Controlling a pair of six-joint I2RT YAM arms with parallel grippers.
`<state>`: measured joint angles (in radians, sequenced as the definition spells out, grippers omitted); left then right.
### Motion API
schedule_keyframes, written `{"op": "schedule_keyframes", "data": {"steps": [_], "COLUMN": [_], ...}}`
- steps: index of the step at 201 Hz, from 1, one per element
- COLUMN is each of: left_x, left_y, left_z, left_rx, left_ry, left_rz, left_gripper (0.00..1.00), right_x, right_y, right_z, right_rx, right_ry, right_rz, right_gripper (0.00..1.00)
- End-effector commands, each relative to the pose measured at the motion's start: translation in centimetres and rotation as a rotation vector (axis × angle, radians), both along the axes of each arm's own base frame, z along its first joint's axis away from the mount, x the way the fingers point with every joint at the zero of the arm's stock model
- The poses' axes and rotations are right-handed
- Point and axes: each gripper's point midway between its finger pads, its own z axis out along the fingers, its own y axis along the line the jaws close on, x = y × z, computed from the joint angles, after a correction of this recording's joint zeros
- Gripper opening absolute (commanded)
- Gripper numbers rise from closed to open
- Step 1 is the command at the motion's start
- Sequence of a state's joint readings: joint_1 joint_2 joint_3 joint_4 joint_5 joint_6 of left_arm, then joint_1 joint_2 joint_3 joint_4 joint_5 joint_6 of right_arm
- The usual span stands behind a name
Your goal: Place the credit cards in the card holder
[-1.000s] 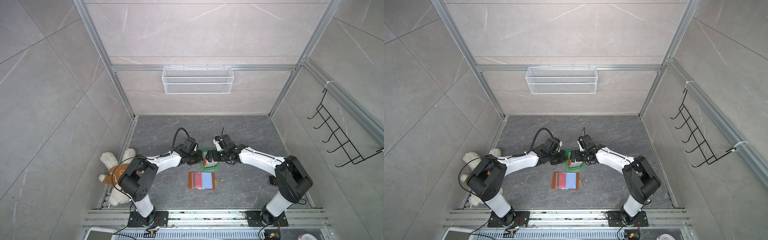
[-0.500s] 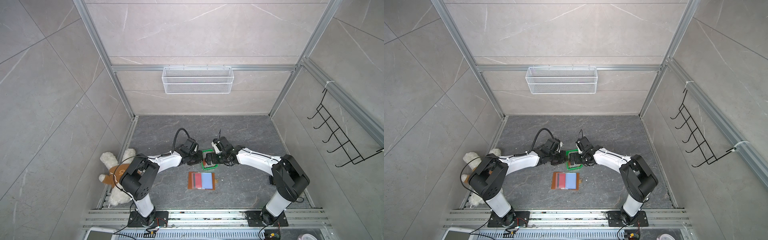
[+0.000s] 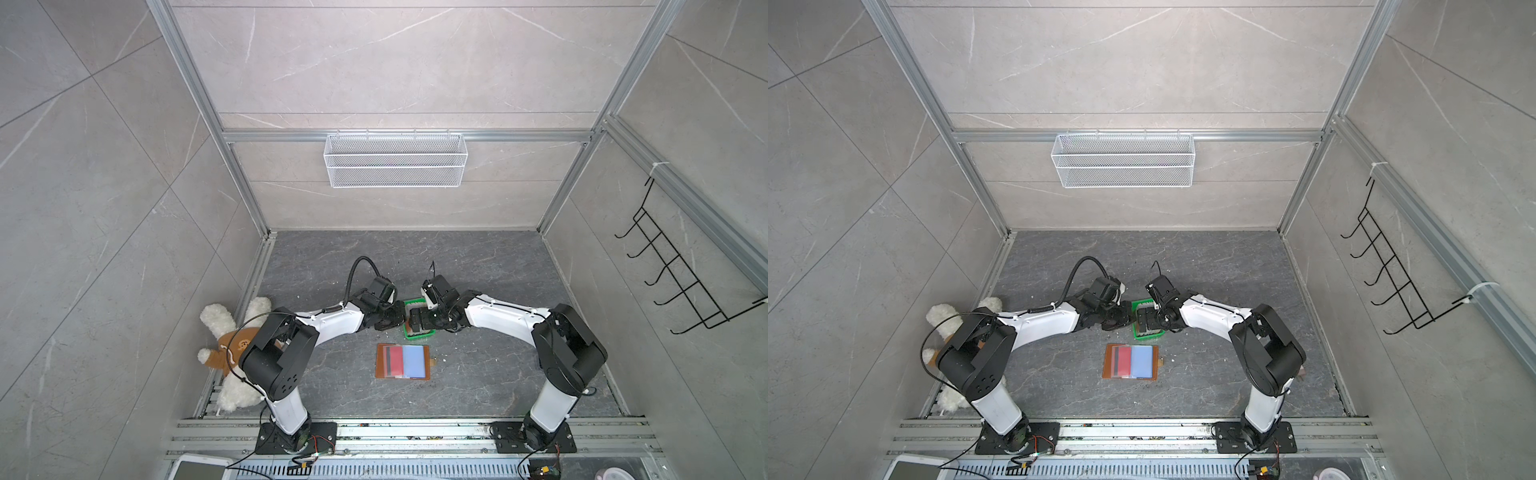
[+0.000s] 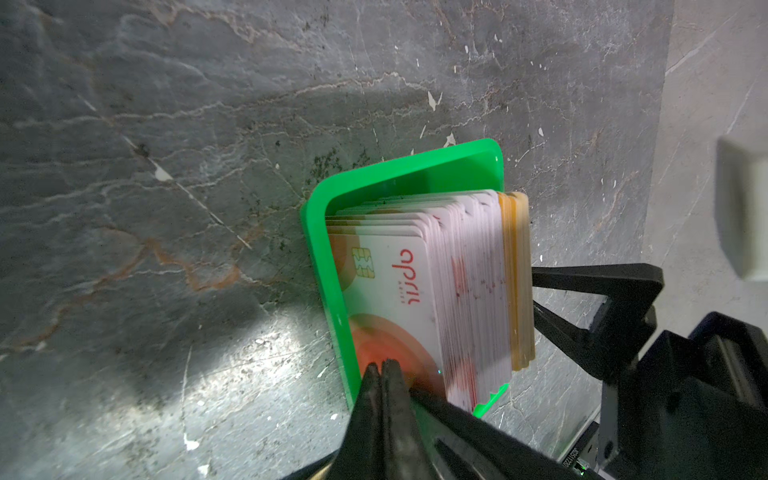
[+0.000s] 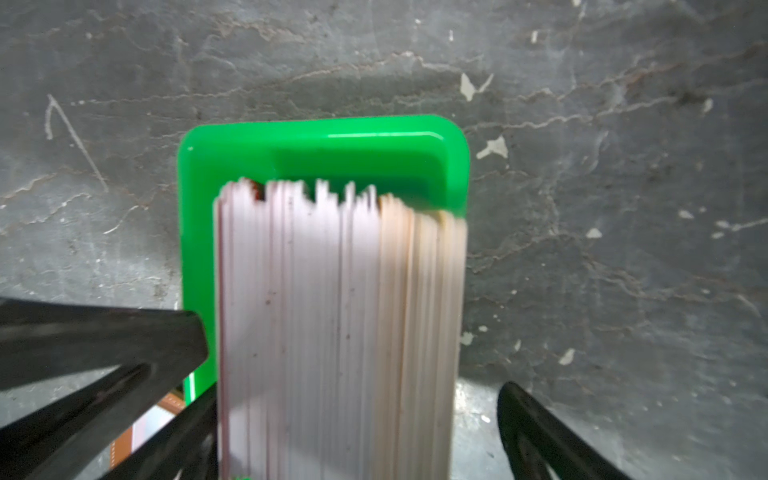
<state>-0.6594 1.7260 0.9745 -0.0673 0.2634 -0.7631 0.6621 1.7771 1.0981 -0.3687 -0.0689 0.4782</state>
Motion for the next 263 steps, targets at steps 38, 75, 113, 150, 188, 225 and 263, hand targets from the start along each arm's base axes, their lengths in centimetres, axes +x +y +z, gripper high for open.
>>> {"op": "schedule_keyframes", "data": {"steps": [38, 75, 113, 150, 188, 225, 263], "left_x": [0.4, 0.4, 0.3, 0.4, 0.4, 0.4, 0.4], "left_y": [0.3, 0.3, 0.3, 0.1, 0.0, -0.6, -0.9], "left_z": [0.3, 0.0, 0.1, 0.0, 0.0, 0.1, 0.2], "left_rx": [-0.004, -0.002, -0.004, -0.009, -0.016, -0.036, -0.046], "left_ry": [-0.003, 0.004, 0.003, 0.005, 0.010, 0.019, 0.022], "left_rz": [0.019, 0.021, 0.022, 0.020, 0.016, -0.005, -0.014], "left_gripper": [0.00, 0.00, 0.00, 0.00, 0.00, 0.00, 0.04], "right_x": [0.4, 0.5, 0.3, 0.3, 0.3, 0.2, 0.1], "right_y": [-0.9, -1.1, -1.4, -1.5, -1.6, -1.8, -1.9], "right_z": [0.1, 0.8, 1.7, 2.3, 2.5, 2.7, 2.8], "right_rx": [-0.053, -0.046, -0.045, -0.040, -0.042, -0.042, -0.047], "right_ry": [-0.003, -0.020, -0.038, -0.048, -0.052, -0.054, -0.057], "right_rz": [-0.064, -0.072, -0.074, -0.073, -0.075, -0.076, -0.077], "right_gripper": [1.00, 0.99, 0.99, 0.99, 0.99, 0.98, 0.98]}}
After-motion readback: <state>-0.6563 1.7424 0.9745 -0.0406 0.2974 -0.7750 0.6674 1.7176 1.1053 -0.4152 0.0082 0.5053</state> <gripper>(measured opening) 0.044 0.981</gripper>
